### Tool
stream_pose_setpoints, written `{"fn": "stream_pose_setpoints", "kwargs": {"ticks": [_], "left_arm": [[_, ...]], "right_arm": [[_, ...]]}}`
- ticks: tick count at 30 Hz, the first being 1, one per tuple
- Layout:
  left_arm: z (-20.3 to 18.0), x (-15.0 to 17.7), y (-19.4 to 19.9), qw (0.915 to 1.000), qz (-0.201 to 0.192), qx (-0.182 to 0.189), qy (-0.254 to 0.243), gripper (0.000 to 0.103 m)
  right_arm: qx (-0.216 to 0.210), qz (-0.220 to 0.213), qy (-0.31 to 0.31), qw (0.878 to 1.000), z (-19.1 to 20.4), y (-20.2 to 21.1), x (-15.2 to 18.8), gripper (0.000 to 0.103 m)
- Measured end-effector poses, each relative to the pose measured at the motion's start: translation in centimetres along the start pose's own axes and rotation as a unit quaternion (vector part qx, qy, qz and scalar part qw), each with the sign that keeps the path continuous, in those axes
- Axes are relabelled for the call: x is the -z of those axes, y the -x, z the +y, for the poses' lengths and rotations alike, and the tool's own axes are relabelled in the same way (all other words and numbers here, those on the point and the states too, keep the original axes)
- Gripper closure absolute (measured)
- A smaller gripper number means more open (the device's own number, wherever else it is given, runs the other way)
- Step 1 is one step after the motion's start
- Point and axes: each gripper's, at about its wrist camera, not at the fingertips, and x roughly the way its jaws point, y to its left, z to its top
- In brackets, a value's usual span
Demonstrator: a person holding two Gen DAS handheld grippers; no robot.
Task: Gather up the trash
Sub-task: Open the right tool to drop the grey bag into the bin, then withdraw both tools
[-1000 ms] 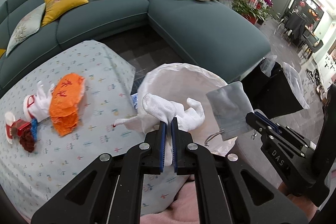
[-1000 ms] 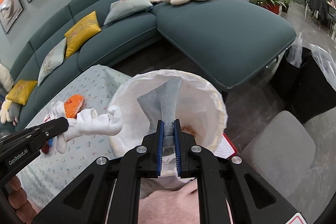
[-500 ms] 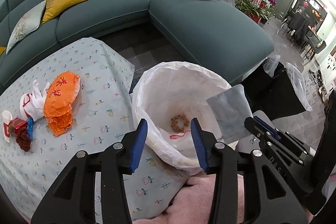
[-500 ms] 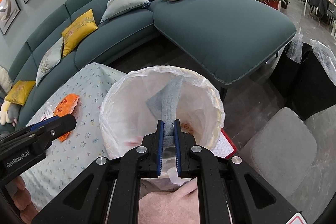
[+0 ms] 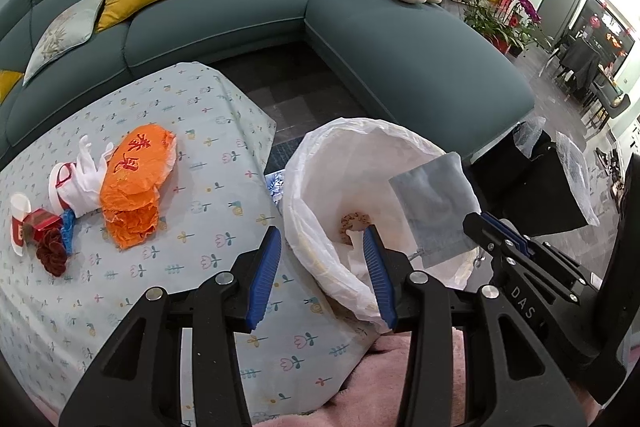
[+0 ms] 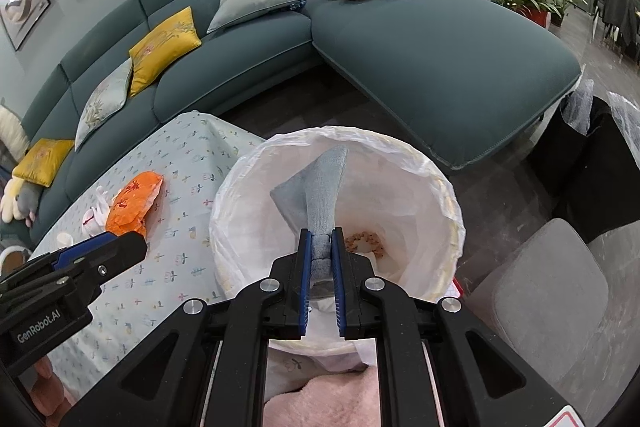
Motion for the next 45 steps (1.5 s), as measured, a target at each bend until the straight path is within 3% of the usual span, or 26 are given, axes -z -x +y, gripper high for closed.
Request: {"fn": "stream_pose_setpoints", "kwargs": {"ticks": [4, 7, 15, 30, 45], "left_arm": [[0.8, 0.0, 0.1, 1.0, 0.0, -0.004, 0.008, 0.06], [1.4, 0.1, 0.3, 0.9998, -0.004, -0.01, 0.016, 0.053], [3.3, 0.4, 1.0, 0.9992, -0.008, -0.015, 0.035, 0.051], [8.9, 2.3, 3.3, 0.9956, -0.019, -0.038, 0.083, 0.051], [16.6, 5.0, 5.8, 0.9861, -0.027, -0.072, 0.148, 0.041]], "right_arm": [[0.003, -0.004, 0.004, 1.0, 0.8, -0.1, -0.2, 0.088], [0.005, -0.006, 0.006, 1.0, 1.2, 0.0, -0.3, 0.086], [0.009, -0.015, 0.021, 1.0, 3.0, 0.8, -0.5, 0.064], [-0.01, -0.022, 0.072, 0.997, 8.8, 2.0, 0.3, 0.053], [-0.032, -0.018, 0.128, 0.991, 15.6, 2.6, 2.3, 0.045]]}}
